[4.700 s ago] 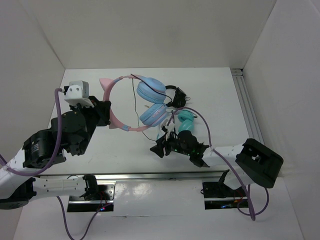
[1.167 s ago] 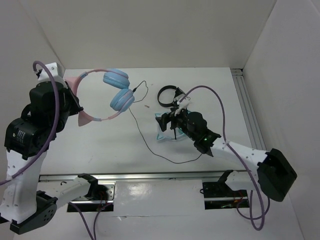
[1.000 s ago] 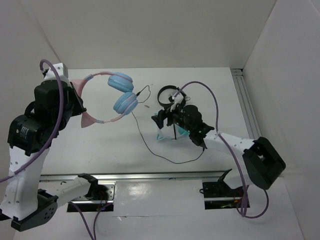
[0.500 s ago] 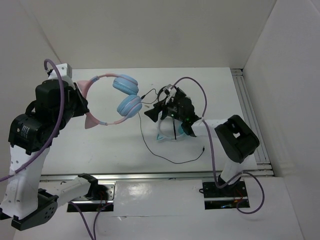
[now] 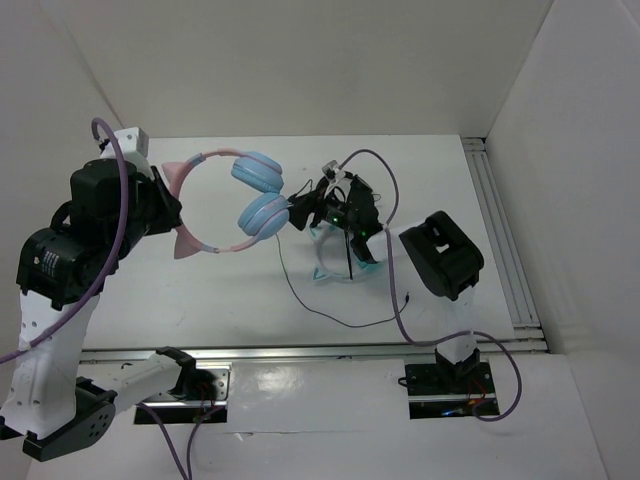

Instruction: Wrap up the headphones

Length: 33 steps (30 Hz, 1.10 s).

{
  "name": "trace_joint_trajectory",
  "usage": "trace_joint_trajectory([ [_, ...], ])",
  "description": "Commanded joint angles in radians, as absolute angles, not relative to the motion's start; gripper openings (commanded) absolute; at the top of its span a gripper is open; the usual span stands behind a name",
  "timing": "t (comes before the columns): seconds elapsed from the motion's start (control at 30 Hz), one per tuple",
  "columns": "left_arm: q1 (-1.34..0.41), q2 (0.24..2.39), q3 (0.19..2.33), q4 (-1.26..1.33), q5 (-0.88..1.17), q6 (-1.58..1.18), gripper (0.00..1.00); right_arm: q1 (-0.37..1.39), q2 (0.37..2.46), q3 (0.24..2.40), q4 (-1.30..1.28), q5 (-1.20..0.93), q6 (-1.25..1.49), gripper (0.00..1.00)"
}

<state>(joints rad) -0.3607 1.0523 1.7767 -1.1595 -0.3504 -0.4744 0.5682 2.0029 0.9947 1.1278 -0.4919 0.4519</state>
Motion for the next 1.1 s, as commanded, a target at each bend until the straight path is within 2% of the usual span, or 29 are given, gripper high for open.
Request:
trace_joint_trajectory([
  [0.0,-0.359,1.043,1.824,-1.063,-0.287,-0.509,0.0,0.575,2.052,1.048,1.298,-0.511,0.511,0.75],
  [0.1,-0.359,1.043,1.824,-1.074,-0.278,-0.509,0.0,0.575,2.092,1.072,1.363,-0.511,0.555,0.68],
  [0.33,-0.359,1.032,1.795,-1.074,-0.288,-0.52,0.0,0.594,2.105,1.049,1.515,-0.502,0.638,0.68],
  [0.97,-0.359,1.003,1.838,-1.075,-0.252,-0.568,0.0,0.678,2.247,1.071,1.594,-0.534,0.684,0.69],
  [1.07,-0.359,1.003,1.838,-1.075,-0.23,-0.577,0.0,0.678,2.256,1.084,1.594,-0.543,0.684,0.53],
])
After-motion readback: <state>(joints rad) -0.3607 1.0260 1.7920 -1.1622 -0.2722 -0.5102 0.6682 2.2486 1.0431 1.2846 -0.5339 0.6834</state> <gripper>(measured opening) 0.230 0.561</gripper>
